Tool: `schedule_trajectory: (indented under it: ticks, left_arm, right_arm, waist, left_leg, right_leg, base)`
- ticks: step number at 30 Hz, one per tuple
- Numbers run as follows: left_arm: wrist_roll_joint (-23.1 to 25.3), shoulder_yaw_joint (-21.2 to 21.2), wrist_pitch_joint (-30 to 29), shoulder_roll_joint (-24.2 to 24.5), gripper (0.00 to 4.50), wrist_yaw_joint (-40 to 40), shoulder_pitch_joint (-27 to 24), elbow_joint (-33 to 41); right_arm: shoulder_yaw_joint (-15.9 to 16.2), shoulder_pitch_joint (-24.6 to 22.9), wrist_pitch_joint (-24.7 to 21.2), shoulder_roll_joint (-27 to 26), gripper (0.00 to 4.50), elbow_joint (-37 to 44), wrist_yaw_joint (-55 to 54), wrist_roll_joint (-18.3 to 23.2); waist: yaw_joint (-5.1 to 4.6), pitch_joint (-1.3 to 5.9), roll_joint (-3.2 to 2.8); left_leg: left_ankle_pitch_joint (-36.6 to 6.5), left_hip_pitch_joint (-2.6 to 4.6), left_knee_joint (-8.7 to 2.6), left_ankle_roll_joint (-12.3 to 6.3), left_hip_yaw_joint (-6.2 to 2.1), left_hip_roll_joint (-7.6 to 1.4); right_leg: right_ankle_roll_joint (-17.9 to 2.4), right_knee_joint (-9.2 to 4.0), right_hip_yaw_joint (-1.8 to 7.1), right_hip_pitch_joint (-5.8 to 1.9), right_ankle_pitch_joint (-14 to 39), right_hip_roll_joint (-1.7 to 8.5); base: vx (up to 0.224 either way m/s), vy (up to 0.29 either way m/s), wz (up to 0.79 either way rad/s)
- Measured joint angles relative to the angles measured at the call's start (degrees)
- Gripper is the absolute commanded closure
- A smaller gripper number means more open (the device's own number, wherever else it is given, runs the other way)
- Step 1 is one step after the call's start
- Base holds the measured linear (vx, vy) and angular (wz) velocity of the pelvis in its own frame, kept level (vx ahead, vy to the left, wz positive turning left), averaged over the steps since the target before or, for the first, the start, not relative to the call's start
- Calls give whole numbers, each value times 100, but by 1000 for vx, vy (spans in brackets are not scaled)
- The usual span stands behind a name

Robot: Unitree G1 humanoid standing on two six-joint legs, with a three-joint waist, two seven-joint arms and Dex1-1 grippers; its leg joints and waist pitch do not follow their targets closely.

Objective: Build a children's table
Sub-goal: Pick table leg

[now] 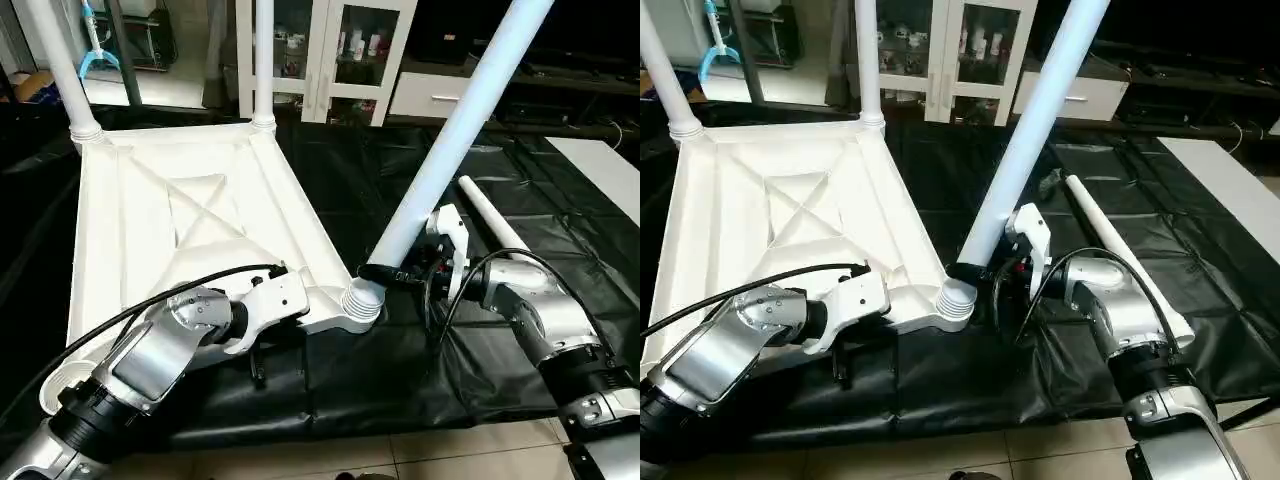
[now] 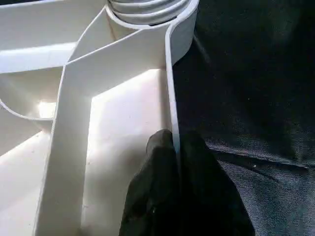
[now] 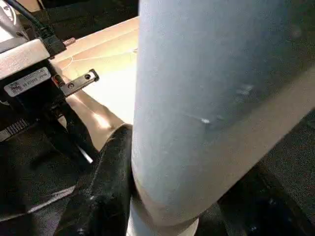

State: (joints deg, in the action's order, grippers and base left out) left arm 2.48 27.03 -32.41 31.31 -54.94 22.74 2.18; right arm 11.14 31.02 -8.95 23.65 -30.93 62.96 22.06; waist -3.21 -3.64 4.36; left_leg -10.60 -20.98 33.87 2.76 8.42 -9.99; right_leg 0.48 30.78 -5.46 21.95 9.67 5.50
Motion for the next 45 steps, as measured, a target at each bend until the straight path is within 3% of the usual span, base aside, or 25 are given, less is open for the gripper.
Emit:
schedule_trajectory:
  ticks: [6, 12, 16, 18, 20, 22, 24, 25, 26, 27, 28, 29, 30, 31, 32, 33, 34, 36, 38, 45]
  left_arm:
    - [-4, 0, 0, -5, 450, -3, 0, 0]
    - [-13, -25, 0, 9, 450, -3, -1, -45]
    - [19, -60, 0, 38, 450, 1, -1, -92]
    - [29, -65, 0, 51, 450, 2, -1, -99]
    - [29, -80, 0, 51, 450, 2, -1, -101]
    - [29, -92, 0, 55, 450, 2, 0, -101]
    - [29, -86, 0, 59, 450, 2, 0, -101]
    - [29, -80, 0, 63, 450, 2, 0, -101]
    - [29, -79, 0, 51, 450, 2, 0, -101]
    - [29, -80, 1, 30, 450, 2, -1, -99]
    - [25, -92, 10, 24, 450, 2, -2, -94]
    - [22, -94, 10, 28, 450, 2, -2, -94]
    - [21, -92, 10, 27, 450, 1, -3, -94]
    - [25, -83, 10, 32, 450, 2, -1, -97]
    - [41, -61, 10, 24, 450, 3, 8, -97]
    - [61, -41, 11, 13, 450, 2, 31, -94]
    - [73, -50, 13, -3, 450, 6, 39, -94]
    - [73, -96, -5, -72, 450, 60, 37, -95]
    - [96, -134, -95, -146, 450, 206, 50, -109]
    - [184, -251, -583, -683, 450, 797, 312, -385]
  right_arm:
    - [-1, -97, 59, -27, 266, 65, -67, -12]
    - [22, -180, 442, -156, 266, 107, -209, -72]
    - [94, -192, 612, -242, 266, 226, -357, -297]
    - [115, -197, 656, -265, 266, 227, -395, -327]
    - [119, -191, 692, -279, 266, 245, -399, -366]
    - [127, -188, 713, -289, 266, 258, -420, -373]
    - [133, -198, 720, -289, 266, 257, -420, -373]
    - [146, -201, 720, -291, 266, 257, -420, -373]
    - [150, -201, 720, -290, 266, 257, -419, -373]
    - [151, -183, 720, -291, 266, 257, -418, -374]
    - [153, -153, 720, -292, 266, 257, -418, -374]
    - [149, -151, 724, -296, 266, 256, -423, -375]
    - [142, -155, 725, -297, 266, 246, -426, -376]
    - [130, -194, 724, -299, 266, 229, -427, -376]
    - [112, -228, 721, -300, 266, 229, -427, -374]
    - [85, -216, 705, -314, 266, 228, -427, -373]
    - [70, -183, 687, -332, 266, 227, -434, -373]
    - [16, -170, 687, -349, 266, 227, -538, -372]
    - [-15, -181, 687, -468, 266, 210, -890, -372]
    - [-199, -198, 762, -991, 266, 148, -2523, -455]
  waist:
    - [-4, 0, 1]
    - [-92, -8, -7]
    - [-131, -27, -22]
    - [-124, -31, 2]
    - [-126, -46, 2]
    - [-116, -63, -18]
    - [-82, -82, -2]
    - [-48, -84, 42]
    - [-36, -82, 81]
    - [-20, -86, 94]
    - [41, -106, 47]
    - [38, -107, -15]
    - [37, -115, -30]
    - [67, -151, -63]
    - [74, -127, 36]
    - [144, -83, 167]
    - [211, -39, 206]
    - [328, -9, 160]
    - [339, 47, 95]
    - [287, 62, 71]
  left_leg:
    - [0, 0, -1, 0, -8, 0]
    - [-1, -2, -8, 1, -32, -4]
    - [-1, -4, -101, 2, -34, -15]
    - [-1, 9, -144, 2, -22, -15]
    - [-6, 28, -174, 10, -25, -21]
    - [-7, 33, -216, 12, -34, -45]
    - [-6, 51, -253, 14, -1, -51]
    - [-6, 95, -273, 14, 60, -58]
    - [-22, 121, -270, 37, 92, -65]
    - [-130, 129, -217, 120, 103, -78]
    - [-247, 102, -140, 128, 33, -107]
    - [-247, 83, -139, 130, -45, -121]
    - [-246, 64, -142, 133, -60, -143]
    - [-243, 71, -153, 139, -45, -144]
    - [-241, 90, -154, 143, 83, -144]
    - [-237, 143, -150, 149, 221, -132]
    - [-247, 122, -168, 159, 221, -86]
    - [-236, 46, -143, 168, 139, -88]
    - [-40, 2, -156, 243, 61, -126]
    - [81, -1, -151, 212, 100, -151]
  right_leg:
    - [1, 0, -8, 0, 1, 0]
    - [2, -6, -46, -6, 51, -1]
    - [-46, -76, -112, -51, 94, 2]
    - [-58, -65, -107, -37, 146, 0]
    - [-55, -97, -156, -15, 150, 13]
    - [-55, -134, -222, -84, 156, 18]
    - [-84, -33, -177, -81, 264, 4]
    - [-141, 56, -113, -52, 320, -3]
    - [-138, 45, -97, -5, 323, -6]
    - [-135, 10, -136, -15, 326, 5]
    - [-132, -66, -292, -54, 327, 41]
    - [-93, -117, -445, -128, 357, 88]
    - [-71, -137, -496, -165, 385, 90]
    - [-159, 128, -416, -194, 520, 82]
    - [-252, 388, -288, -246, 575, 87]
    - [-209, 490, -91, -196, 584, 108]
    - [-129, 506, 25, -112, 562, 87]
    - [-98, 504, 3, -88, 560, 75]
    - [-107, 484, -13, -51, 519, -16]
    - [-120, 429, 24, 5, 346, -40]
  base:
    - [0, 0, 0]
    - [0, 0, 0]
    - [0, 0, 0]
    - [0, 0, 0]
    - [0, 0, 0]
    - [0, 0, 0]
    - [-1, -26, 9]
    - [-2, -52, 17]
    - [31, -62, 14]
    - [22, -7, -18]
    - [22, -7, -18]
    - [83, 79, -37]
    - [35, 63, -11]
    - [35, 63, -11]
    - [5, -38, 27]
    - [96, -99, 19]
    - [96, -99, 19]
    - [74, -22, -29]
    - [72, 2, -32]
    - [0, 0, 0]
